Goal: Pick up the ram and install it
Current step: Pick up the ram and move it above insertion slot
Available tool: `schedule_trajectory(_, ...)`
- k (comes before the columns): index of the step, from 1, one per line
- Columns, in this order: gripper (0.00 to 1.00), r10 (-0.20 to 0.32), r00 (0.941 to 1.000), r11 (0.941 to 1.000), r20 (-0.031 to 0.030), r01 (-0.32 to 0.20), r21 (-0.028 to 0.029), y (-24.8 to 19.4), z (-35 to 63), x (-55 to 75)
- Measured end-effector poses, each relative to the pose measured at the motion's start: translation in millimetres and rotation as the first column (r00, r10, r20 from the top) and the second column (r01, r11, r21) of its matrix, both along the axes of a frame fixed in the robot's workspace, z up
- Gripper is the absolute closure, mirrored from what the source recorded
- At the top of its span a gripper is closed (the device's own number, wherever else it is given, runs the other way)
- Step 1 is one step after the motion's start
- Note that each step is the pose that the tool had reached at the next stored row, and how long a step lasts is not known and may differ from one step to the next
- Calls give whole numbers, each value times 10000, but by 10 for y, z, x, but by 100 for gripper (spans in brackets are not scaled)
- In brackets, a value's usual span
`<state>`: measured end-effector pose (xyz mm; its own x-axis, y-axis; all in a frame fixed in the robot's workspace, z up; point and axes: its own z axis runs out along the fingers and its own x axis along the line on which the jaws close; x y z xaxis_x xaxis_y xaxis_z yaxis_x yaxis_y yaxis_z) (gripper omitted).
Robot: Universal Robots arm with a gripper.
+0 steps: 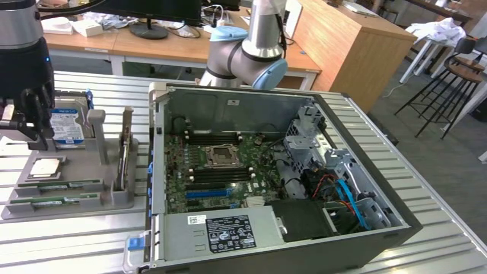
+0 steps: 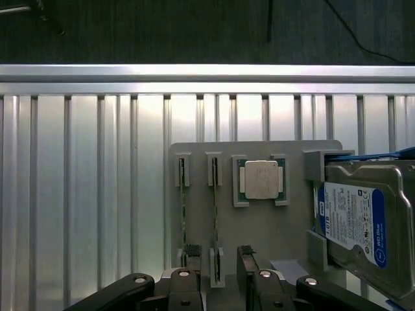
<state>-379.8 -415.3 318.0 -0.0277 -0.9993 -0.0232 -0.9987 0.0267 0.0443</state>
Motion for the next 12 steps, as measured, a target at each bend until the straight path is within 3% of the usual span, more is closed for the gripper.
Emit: schedule_trajectory(12, 64, 27, 10000, 10000, 0, -27, 1, 0, -84, 0)
